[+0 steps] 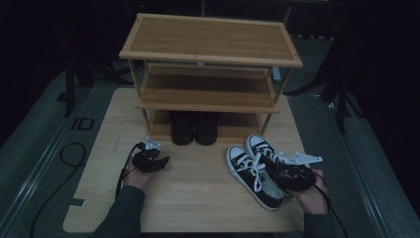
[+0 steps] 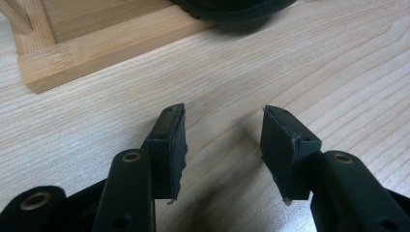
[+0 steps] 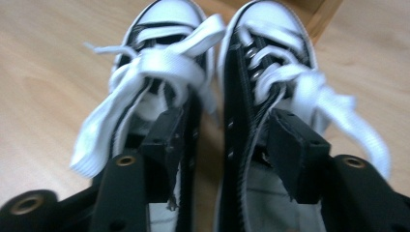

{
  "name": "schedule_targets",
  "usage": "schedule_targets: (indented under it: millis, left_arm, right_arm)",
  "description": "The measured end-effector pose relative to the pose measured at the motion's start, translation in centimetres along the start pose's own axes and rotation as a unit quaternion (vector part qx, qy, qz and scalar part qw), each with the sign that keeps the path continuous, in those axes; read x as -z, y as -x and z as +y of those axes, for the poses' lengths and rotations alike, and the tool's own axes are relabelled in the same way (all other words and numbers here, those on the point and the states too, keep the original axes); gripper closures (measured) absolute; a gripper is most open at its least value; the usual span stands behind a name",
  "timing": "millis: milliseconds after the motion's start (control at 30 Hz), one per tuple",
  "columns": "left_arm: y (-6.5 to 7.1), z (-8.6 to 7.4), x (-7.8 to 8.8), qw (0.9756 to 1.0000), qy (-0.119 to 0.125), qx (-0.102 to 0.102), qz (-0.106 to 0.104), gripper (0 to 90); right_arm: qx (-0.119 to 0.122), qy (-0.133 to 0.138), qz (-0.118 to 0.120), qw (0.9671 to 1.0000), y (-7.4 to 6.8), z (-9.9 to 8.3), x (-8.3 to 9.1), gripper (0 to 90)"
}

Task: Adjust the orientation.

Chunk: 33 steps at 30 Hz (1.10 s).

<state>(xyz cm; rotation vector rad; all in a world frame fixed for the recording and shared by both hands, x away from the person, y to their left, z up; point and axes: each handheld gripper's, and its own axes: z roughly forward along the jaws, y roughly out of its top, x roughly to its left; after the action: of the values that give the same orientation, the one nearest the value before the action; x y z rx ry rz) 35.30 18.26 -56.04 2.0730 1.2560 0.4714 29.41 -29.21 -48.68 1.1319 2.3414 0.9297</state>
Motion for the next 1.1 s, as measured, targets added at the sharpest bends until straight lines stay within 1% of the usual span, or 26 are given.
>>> schedule_targets:
  millis: [33,67,133,200,267,300,400,500,600,633,700,767,833,867,900,933,967,1000,1033,1100]
  left_arm:
    - [0.0,0.0,0.0,1.0,0.0,0.0,0.0,51.7]
    - [0.0,0.0,0.0,1.0,0.0,0.001,-0.001,51.8]
    - [0.0,0.0,0.0,1.0,0.0,0.001,-0.001,51.7]
    - [0.0,0.0,0.0,1.0,0.0,0.0,0.0,51.7]
    - [0.0,0.0,0.0,1.0,0.0,0.0,-0.001,51.7]
    - [0.0,0.0,0.0,1.0,0.0,0.0,-0.001,51.7]
    - [0.0,0.0,0.0,1.0,0.0,0.0,-0.001,51.7]
    - [0.0,0.0,0.0,1.0,0.0,0.0,-0.001,51.7]
    - [0.0,0.0,0.0,1.0,0.0,-0.001,-0.001,51.7]
    - [0.0,0.0,0.0,1.0,0.0,0.0,-0.001,51.7]
    - [0.0,0.0,0.0,1.0,0.0,0.0,-0.001,51.7]
    - [0.0,0.0,0.0,1.0,0.0,0.0,-0.001,51.7]
    - [0.0,0.0,0.0,1.0,0.0,0.0,-0.002,51.7]
    - [0.0,0.0,0.0,1.0,0.0,0.0,-0.002,51.7]
    - [-0.1,0.0,0.0,1.0,0.0,0.0,-0.002,51.7]
    - [-0.1,0.0,0.0,1.0,0.0,0.0,-0.002,51.8]
    - [-0.1,0.0,0.0,1.0,0.0,0.0,-0.002,51.8]
    - [-0.1,0.0,0.0,1.0,0.0,0.0,-0.002,51.7]
    - [-0.1,0.0,0.0,1.0,0.0,0.0,-0.003,51.7]
    - [-0.1,0.0,0.0,1.0,0.0,0.0,-0.003,51.8]
  right_arm:
    - [0.003,0.002,0.004,1.0,-0.1,-0.1,0.0,40.8]
    - [-0.001,-0.003,0.009,1.0,-0.2,-0.1,0.0,39.1]
    - [-0.001,-0.009,0.0,1.0,-0.4,-0.1,-0.3,35.0]
    - [-0.001,-0.02,-0.01,0.9997,-0.3,0.0,-0.4,33.8]
    - [-0.008,-0.031,-0.019,0.9993,-0.3,0.1,-0.6,33.8]
    - [-0.014,-0.03,-0.022,0.9992,-0.3,0.1,-0.6,33.9]
    - [-0.023,-0.029,-0.028,0.9989,-0.3,-0.1,-0.7,34.0]
    - [-0.027,-0.027,-0.028,0.9989,-0.5,-0.1,-0.7,32.7]
    - [-0.036,-0.03,-0.033,0.9984,-0.4,-0.2,-0.9,26.5]
    - [-0.039,-0.031,-0.033,0.9982,-0.3,-0.3,-1.0,26.2]
    - [-0.044,-0.032,-0.026,0.9982,-0.2,-0.3,-1.2,25.5]
    - [-0.04,-0.04,-0.018,0.9983,-0.2,-0.2,-1.6,26.8]
    - [-0.036,-0.049,-0.019,0.998,-0.3,0.0,-2.1,31.2]
    - [-0.038,-0.054,-0.016,0.9977,-0.3,0.1,-2.4,32.5]
    - [-0.039,-0.057,-0.017,0.9975,-0.2,0.2,-2.7,36.1]
    - [-0.039,-0.057,-0.017,0.9975,-0.2,0.2,-2.7,36.1]
    - [-0.035,-0.061,-0.012,0.9974,-0.2,0.3,-3.0,38.7]
    - [-0.032,-0.06,-0.003,0.9977,-0.1,0.4,-3.3,44.2]
    - [-0.026,-0.06,-0.003,0.9979,-0.1,0.5,-3.4,47.2]
    - [-0.018,-0.061,-0.001,0.998,-0.1,0.7,-3.4,56.5]
